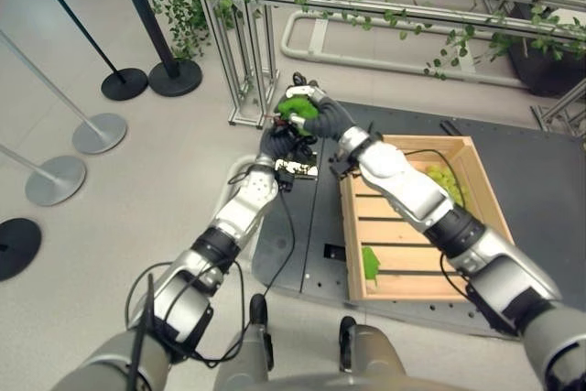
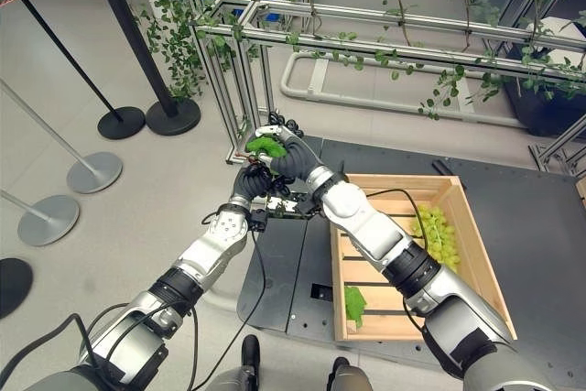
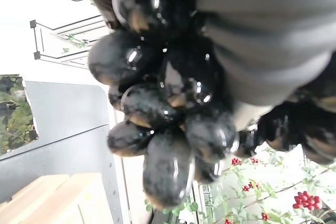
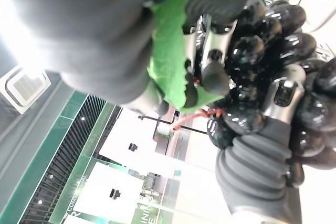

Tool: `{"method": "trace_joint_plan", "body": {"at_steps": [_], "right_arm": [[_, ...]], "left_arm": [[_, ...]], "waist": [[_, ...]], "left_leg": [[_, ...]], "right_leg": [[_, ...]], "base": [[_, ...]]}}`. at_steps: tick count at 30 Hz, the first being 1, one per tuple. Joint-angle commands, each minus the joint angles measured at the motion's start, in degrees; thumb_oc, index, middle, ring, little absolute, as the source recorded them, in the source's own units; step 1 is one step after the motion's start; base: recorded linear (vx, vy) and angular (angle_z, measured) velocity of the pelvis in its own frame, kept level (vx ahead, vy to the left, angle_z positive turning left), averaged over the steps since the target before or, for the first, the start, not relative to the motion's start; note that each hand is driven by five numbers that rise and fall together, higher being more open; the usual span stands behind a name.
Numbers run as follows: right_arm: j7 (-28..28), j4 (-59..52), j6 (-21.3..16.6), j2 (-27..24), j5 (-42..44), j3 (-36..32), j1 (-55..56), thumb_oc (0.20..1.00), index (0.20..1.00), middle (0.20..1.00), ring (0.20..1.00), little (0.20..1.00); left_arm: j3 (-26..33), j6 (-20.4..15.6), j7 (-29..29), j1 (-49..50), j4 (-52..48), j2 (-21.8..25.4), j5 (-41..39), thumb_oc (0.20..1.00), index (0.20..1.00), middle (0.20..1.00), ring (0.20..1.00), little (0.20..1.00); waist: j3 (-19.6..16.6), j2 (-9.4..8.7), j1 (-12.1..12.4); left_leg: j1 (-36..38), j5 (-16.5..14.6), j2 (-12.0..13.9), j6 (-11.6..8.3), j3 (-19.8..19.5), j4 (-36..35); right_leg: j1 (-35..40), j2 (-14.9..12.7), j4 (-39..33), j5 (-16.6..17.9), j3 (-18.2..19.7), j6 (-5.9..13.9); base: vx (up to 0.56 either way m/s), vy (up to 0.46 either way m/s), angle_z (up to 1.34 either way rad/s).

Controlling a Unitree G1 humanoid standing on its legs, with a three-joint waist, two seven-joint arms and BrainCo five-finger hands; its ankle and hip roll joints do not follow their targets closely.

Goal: Pick up the fruits from the basket on one side to the basket on the other side

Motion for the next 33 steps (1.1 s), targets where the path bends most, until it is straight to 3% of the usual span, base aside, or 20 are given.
{"method": "trace_joint_plan", "body": {"at_steps": [1,3,4,5,12,18,24,25,28,31,33], "right_arm": [[0.0,-7.8,-6.1,1.9,2.6,1.0,-2.0,0.200,0.200,0.200,0.200,0.200],[-0.9,-7.4,-6.3,1.7,2.5,0.1,-0.9,0.200,0.200,0.200,0.200,0.200],[-0.9,-7.4,-6.3,1.7,2.5,0.1,-0.9,0.570,0.570,0.570,0.570,0.570],[-1.2,-7.8,-6.3,1.3,2.5,-0.9,0.2,1.000,1.000,1.000,1.000,1.000],[-0.7,-10.3,-6.9,0.2,3.3,-4.9,5.4,1.000,1.000,1.000,1.000,1.000],[1.6,-16.0,-9.4,-1.1,4.2,-11.6,14.9,1.000,1.000,1.000,1.000,1.000],[1.9,-18.8,-11.3,0.0,5.1,-16.4,22.1,1.000,1.000,1.000,1.000,1.000],[1.8,-19.1,-12.0,0.5,5.9,-18.0,23.6,1.000,1.000,1.000,1.000,1.000],[1.2,-20.0,-12.8,0.8,5.8,-20.2,25.4,1.000,1.000,1.000,1.000,1.000],[0.3,-20.3,-13.8,1.5,5.1,-23.3,29.0,1.000,1.000,1.000,1.000,1.000],[0.2,-19.9,-14.0,2.0,4.7,-24.3,30.6,1.000,1.000,1.000,1.000,1.000]], "left_arm": [[0.0,-5.1,0.7,-3.2,-4.8,0.1,-0.6,0.200,0.200,0.200,0.200,0.200],[0.5,-5.2,0.7,-2.5,-5.5,0.4,-0.8,0.200,0.200,0.200,0.200,0.200],[0.5,-5.2,0.7,-2.5,-5.5,0.4,-0.8,0.200,0.200,0.200,0.200,0.200],[1.1,-5.3,0.4,-1.5,-6.5,0.9,-0.9,0.200,0.200,0.200,0.200,0.200],[3.5,-6.2,-2.2,3.0,-10.2,2.5,-2.5,0.200,0.200,0.200,0.200,0.200],[9.4,-8.5,-5.9,13.6,-18.0,4.4,-5.6,0.200,0.200,0.200,0.200,0.200],[14.1,-9.9,-8.1,22.3,-23.2,4.1,-9.5,0.200,0.200,0.200,0.200,0.200],[15.7,-10.3,-8.6,24.3,-24.1,3.9,-10.5,0.200,0.200,0.200,0.200,0.200],[16.9,-10.6,-9.1,25.8,-25.0,3.4,-10.8,0.200,0.200,0.200,0.200,0.200],[18.2,-10.7,-10.6,27.6,-24.9,2.2,-10.8,0.200,0.200,0.200,0.200,0.200],[19.1,-11.2,-11.4,29.9,-26.0,2.0,-11.0,0.200,0.200,0.200,0.200,0.200]], "waist": [[-3.2,-1.43,-0.1],[-3.1,-1.29,-0.1],[-3.1,-1.29,-0.1],[-3.1,-1.23,0.0],[-2.7,-0.35,0.1],[-2.2,1.50,0.6],[-1.2,2.85,1.3],[-0.5,3.22,1.8],[0.0,3.50,1.6],[-0.2,3.11,0.3],[-0.2,2.18,0.4]], "left_leg": [[0.3,-12.3,0.7,-0.55,-2.3,7.8],[0.3,-12.2,0.7,-0.54,-2.4,7.7],[0.3,-12.1,0.7,-0.55,-2.4,7.7],[0.6,-12.0,0.8,-0.57,-2.4,7.3],[2.0,-10.9,1.2,-1.00,-2.1,5.0],[2.2,-8.4,2.7,-2.02,-2.1,2.1],[2.2,-5.2,5.4,-3.85,-4.3,-0.2],[1.6,-3.4,6.4,-4.86,-5.5,-0.9],[0.1,-1.6,7.2,-5.38,-5.3,-1.1],[-1.5,-2.1,9.6,-3.70,3.3,1.9],[0.0,-5.9,8.7,-3.84,2.8,5.6]], "right_leg": [[2.0,-1.9,-8.8,4.7,1.8,3.26],[1.9,-2.0,-8.7,4.7,1.9,3.24],[1.9,-2.0,-8.7,4.7,1.9,3.24],[2.0,-1.8,-8.7,4.6,1.9,3.21],[2.2,-1.3,-8.7,4.2,1.9,2.91],[1.3,0.6,-8.8,3.6,1.2,1.61],[1.9,4.3,-10.3,2.1,-0.5,-0.62],[2.1,5.8,-11.3,1.8,-1.5,-1.46],[2.1,6.7,-12.0,1.5,-2.9,-2.18],[0.7,5.5,-12.0,1.3,-6.4,-2.73],[1.6,4.3,-13.8,2.8,-7.8,-2.23]], "base": [[0.00,0.000,0.00],[0.00,0.000,0.00],[0.00,0.000,0.00],[0.00,0.000,0.00],[0.00,-0.038,-0.02],[-0.04,-0.099,-0.05],[-0.05,-0.150,0.05],[-0.05,-0.117,0.18],[-0.12,-0.149,0.34],[-0.13,-0.091,0.72],[-0.08,-0.112,0.73]]}}
